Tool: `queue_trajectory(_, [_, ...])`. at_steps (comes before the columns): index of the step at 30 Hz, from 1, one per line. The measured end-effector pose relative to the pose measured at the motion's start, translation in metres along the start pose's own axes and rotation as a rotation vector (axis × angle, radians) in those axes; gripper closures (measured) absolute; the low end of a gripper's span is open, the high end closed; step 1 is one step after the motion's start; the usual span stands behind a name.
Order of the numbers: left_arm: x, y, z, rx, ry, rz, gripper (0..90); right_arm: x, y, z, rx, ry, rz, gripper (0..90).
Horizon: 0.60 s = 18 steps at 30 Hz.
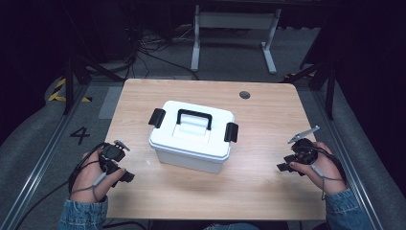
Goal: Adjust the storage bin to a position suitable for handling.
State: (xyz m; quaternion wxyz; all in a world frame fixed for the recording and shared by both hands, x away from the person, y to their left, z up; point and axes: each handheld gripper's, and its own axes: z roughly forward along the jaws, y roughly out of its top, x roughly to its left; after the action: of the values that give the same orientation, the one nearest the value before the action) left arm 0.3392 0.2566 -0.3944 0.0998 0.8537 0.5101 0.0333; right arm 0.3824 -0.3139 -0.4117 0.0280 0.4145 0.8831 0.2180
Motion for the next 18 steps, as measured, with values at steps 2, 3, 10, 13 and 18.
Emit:
queue_trajectory(2, [0.001,0.000,0.000,-0.013,0.000,0.005,26.6,0.000,0.004,-0.002,-0.011,0.012,-0.020,49.6])
queue_trajectory(3, [0.001,0.000,-0.001,-0.020,0.002,0.005,26.6,0.001,0.005,-0.002,-0.013,0.018,-0.024,49.6])
queue_trajectory(10, [0.000,0.001,-0.004,-0.034,0.004,0.015,26.8,0.006,0.016,-0.009,-0.034,0.040,-0.082,49.6])
queue_trajectory(13, [0.000,0.002,-0.005,-0.040,0.002,0.017,26.9,0.012,0.029,-0.017,-0.055,0.059,-0.108,49.8])
queue_trajectory(18, [0.000,0.005,-0.006,-0.043,0.004,0.022,26.9,0.028,0.056,-0.033,-0.064,0.048,-0.177,48.9])
